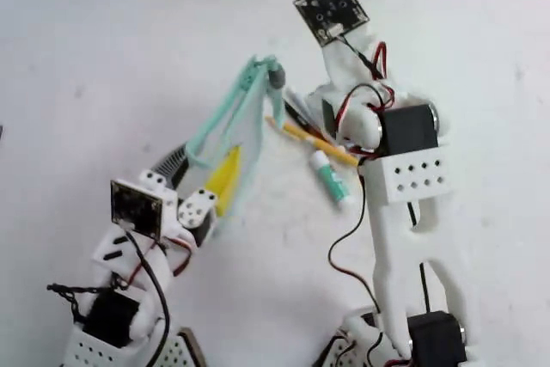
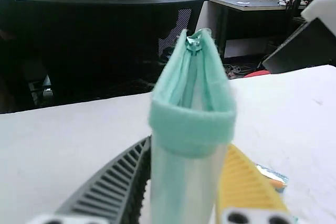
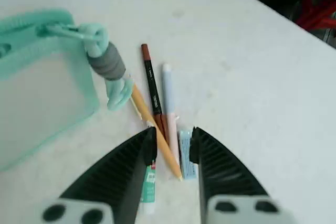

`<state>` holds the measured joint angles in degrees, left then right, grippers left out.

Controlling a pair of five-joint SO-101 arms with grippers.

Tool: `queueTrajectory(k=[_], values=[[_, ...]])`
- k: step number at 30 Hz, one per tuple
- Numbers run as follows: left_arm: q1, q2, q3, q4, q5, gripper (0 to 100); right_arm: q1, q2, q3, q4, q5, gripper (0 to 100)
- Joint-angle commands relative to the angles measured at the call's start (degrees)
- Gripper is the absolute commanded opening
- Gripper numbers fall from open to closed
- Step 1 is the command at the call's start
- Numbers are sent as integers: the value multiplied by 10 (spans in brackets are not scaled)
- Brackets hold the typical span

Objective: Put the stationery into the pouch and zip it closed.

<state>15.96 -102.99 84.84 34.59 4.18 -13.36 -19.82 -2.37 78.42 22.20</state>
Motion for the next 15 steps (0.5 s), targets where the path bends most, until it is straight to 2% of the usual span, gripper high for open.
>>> queueTrajectory(k=[1, 5, 10, 15], values=[[0, 1, -4, 3, 6, 104, 5, -20, 11, 14, -4, 96], [-5, 1, -4, -4, 6, 20, 12, -20, 98, -46, -4, 97], [-26, 1, -4, -9, 10, 24, 10, -20, 217, -157, 2, 95], [-70, 1, -7, -9, 11, 24, -4, -4, 249, -219, 39, 77]])
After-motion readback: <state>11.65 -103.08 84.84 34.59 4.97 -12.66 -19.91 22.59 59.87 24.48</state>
